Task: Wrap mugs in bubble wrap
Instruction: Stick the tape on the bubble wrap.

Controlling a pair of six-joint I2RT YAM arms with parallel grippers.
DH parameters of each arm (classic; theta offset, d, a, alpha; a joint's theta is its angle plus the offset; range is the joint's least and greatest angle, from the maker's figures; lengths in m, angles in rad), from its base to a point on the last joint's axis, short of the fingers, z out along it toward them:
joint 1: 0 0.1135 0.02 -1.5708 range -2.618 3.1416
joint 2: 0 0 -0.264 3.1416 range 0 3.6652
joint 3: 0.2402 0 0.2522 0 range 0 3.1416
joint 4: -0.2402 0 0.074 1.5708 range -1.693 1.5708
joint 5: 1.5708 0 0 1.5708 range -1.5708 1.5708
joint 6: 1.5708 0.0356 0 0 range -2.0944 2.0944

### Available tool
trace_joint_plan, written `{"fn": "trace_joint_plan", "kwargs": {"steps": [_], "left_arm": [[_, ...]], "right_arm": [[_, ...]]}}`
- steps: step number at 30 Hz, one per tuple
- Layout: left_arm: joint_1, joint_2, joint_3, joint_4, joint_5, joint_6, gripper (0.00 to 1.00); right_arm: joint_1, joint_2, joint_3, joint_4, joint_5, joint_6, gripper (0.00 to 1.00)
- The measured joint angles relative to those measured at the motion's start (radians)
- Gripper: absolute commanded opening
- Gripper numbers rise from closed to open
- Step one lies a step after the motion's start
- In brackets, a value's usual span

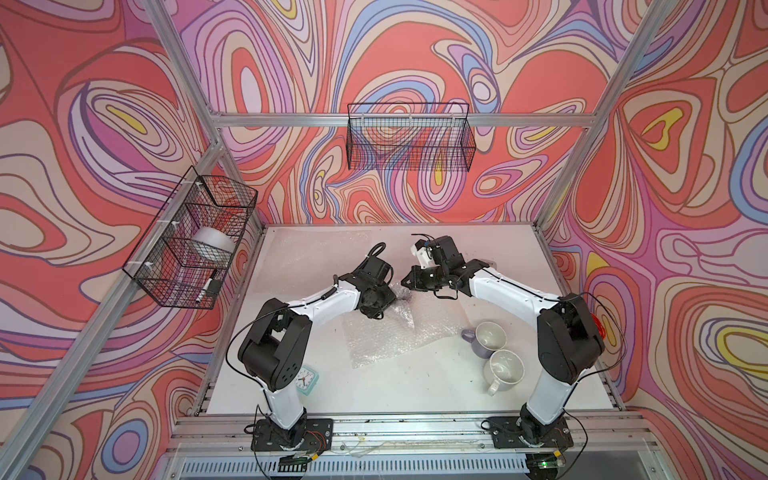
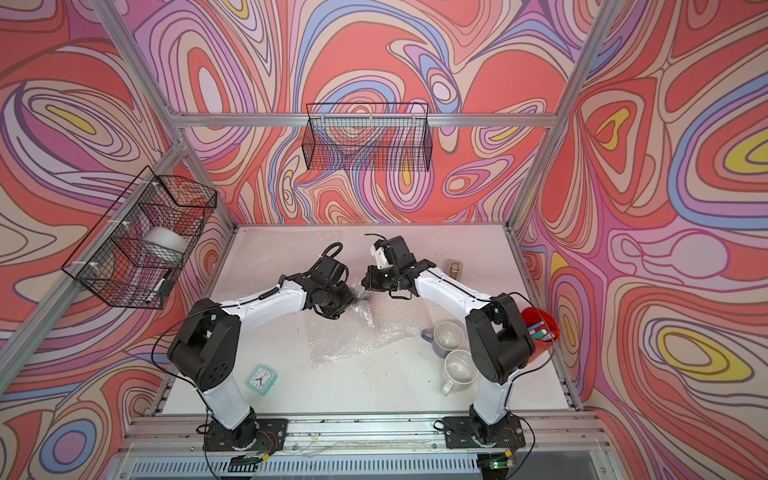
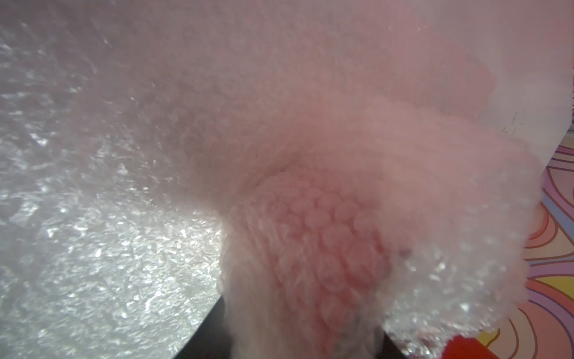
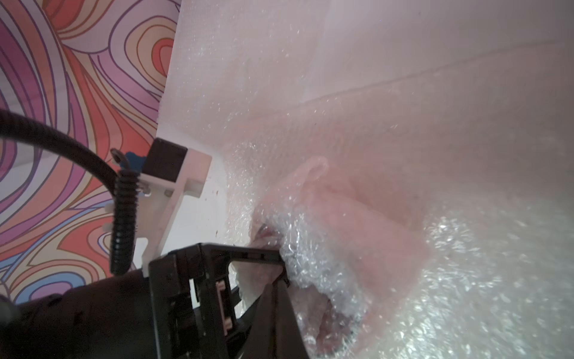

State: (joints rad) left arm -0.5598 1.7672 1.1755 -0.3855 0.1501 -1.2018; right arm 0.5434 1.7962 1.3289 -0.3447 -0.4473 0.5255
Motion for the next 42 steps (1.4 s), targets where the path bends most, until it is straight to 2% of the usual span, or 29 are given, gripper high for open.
{"fn": "trace_joint_plan", "kwargs": {"steps": [8,19,24,29,34,39,42], "left_arm": [[0.003,0.0,0.0,0.001,0.005,0.0,0.48],[0.003,0.002,0.0,0.001,0.006,0.0,0.47],[0.003,0.002,0.0,0.006,0.011,0.0,0.47],[0.009,0.002,-0.002,0.016,0.013,0.004,0.52],[0.017,-0.014,0.001,0.006,0.003,0.024,0.6],[0.02,-0.079,0.002,-0.03,-0.028,0.04,0.61],[0.025,-0.138,0.0,-0.041,-0.053,0.049,0.61]], "right_arm": [[0.03,0.057,-0.002,-0.025,-0.082,0.009,0.0],[0.045,0.219,0.196,-0.261,-0.005,-0.07,0.0],[0.053,0.175,0.156,-0.24,0.039,-0.091,0.01],[0.056,-0.024,0.005,-0.188,0.147,-0.112,0.19],[0.056,-0.209,-0.122,-0.129,0.27,-0.124,0.46],[0.082,-0.272,-0.22,-0.116,0.334,-0.128,0.72],[0.128,-0.271,-0.232,-0.115,0.343,-0.133,0.83]]}}
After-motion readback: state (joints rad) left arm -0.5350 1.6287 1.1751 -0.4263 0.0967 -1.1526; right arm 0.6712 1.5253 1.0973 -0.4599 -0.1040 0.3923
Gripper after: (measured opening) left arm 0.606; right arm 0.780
